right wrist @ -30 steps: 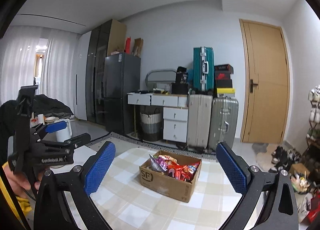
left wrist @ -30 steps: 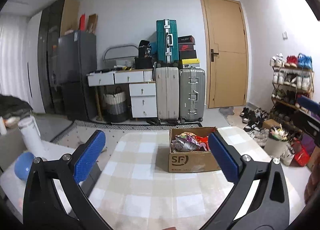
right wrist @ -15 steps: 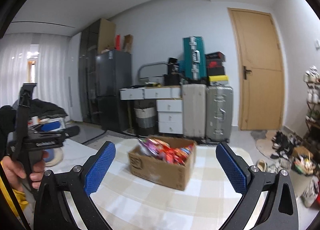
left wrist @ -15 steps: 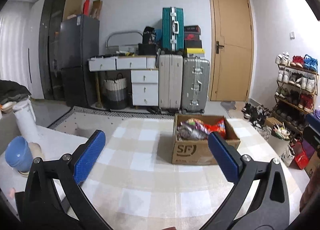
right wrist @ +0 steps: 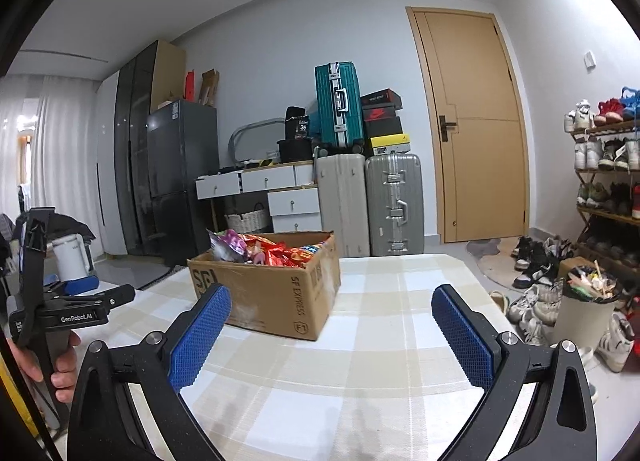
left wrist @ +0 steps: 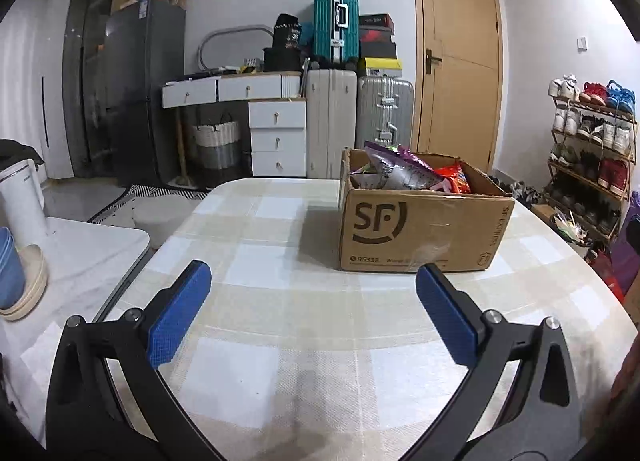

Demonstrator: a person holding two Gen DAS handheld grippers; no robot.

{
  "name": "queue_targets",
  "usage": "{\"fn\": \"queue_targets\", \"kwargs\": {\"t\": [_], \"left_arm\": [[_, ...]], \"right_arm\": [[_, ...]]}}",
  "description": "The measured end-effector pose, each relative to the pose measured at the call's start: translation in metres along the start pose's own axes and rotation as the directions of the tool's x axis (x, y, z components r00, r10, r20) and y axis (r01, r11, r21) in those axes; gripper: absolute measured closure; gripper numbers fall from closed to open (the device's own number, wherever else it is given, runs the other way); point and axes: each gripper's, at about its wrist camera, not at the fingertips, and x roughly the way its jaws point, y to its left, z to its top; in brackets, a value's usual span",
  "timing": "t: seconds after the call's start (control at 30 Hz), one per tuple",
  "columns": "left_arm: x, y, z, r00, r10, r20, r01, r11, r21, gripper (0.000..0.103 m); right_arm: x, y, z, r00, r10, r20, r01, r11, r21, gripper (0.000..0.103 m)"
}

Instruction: Organize snacks

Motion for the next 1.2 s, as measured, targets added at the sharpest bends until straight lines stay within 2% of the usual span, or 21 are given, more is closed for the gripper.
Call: {"fn": "queue_targets", "kwargs": {"t": [0.23, 0.47, 0.9, 1.2], "left_arm": [[0.019, 0.000, -0.012, 0.999, 0.012, 0.042, -0.012, 1.000, 0.016, 0.001], [0.026, -0.003, -0.017, 0.997, 0.016, 0.070, -0.018, 0.999, 0.029, 0.001], [0.008, -0.004, -0.016, 0.998, 0.028, 0.057, -0.030, 0.999, 0.026, 0.001], [-0.004, -0.008, -0.015, 0.998, 0.024, 0.061, -0.026, 0.999, 0.038, 0.001]], "right_arm": [[0.001, 0.008, -0.003, 1.000, 0.003, -0.009, -0.003, 0.999, -0.035, 0.001], [-0.002, 0.005, -0.001, 1.000, 0.004, -0.008, -0.004, 1.000, -0.013, 0.001], [0.002, 0.011, -0.006, 0.999, 0.013, -0.045, -0.015, 0.999, -0.042, 0.001], [0.005, 0.009, -0.007, 0.999, 0.012, -0.049, -0.013, 1.000, -0.021, 0.001]]}}
